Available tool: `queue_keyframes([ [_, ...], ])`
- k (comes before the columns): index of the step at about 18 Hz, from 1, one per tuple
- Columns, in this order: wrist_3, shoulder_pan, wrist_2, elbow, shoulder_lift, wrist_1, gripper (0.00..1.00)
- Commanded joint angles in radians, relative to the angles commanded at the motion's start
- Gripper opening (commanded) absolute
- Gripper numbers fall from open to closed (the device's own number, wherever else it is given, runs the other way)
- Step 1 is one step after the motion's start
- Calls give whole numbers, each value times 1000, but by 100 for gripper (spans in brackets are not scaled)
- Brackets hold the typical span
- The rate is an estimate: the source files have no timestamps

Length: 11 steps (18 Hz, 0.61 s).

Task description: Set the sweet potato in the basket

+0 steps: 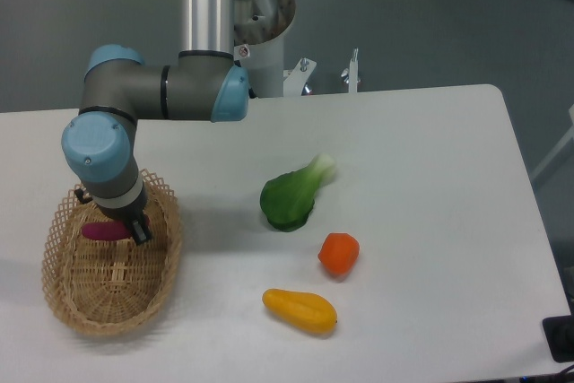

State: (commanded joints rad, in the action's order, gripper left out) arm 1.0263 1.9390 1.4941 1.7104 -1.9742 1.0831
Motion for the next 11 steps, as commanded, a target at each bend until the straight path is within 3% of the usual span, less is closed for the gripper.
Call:
queue_keyframes([
  [1,-5,2,0,-2,2,-14,100],
  [6,-2,9,26,-11,21,-74,100],
  [11,8,121,48,-49,54,-69,100],
])
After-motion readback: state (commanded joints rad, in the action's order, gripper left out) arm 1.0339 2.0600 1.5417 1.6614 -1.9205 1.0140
